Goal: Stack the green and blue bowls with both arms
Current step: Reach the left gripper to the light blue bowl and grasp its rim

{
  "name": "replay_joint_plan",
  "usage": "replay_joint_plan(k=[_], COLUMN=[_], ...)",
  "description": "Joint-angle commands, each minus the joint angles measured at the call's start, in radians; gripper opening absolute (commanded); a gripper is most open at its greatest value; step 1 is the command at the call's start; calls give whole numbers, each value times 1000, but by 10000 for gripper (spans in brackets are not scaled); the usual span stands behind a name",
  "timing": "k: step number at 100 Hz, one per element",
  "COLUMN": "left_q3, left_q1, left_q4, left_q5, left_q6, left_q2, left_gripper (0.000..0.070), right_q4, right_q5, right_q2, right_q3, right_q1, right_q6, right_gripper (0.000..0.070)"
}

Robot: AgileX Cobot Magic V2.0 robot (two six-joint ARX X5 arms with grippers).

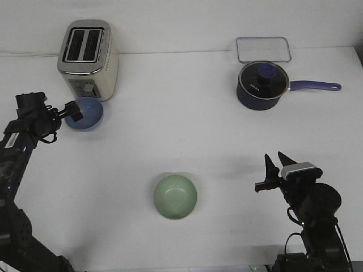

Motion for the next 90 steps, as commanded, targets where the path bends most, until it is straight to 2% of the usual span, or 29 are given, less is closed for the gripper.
replay_joint_plan(k=[1,27,33,45,56,61,75,90], left_q3=[19,30,30,30,30,30,30,34], left_q1=[3,9,8,8,8,8,8,14], left_q4=[2,40,48,77,74,68,54,45], left_q5=[5,6,6,6,6,6,11,69], left_q6=[23,26,26,26,27,32,41,54], left_q2=[50,150,152,153,156,162,166,111], left_gripper=[609,591,512,289,112,6,15,15], right_q4=[11,11,11,11,11,13,18,18], right_q5=[-2,-2,-2,-2,-2,-2,-2,-2], right_q2=[2,2,2,2,2,2,2,2], right_q3=[4,4,4,4,4,4,4,4], right_q1=[-1,-1,-1,-1,-1,-1,-1,-1], right_q6=[-7,-7,-7,-7,-7,-7,-7,-7], right_gripper=[258,258,258,258,258,258,258,258])
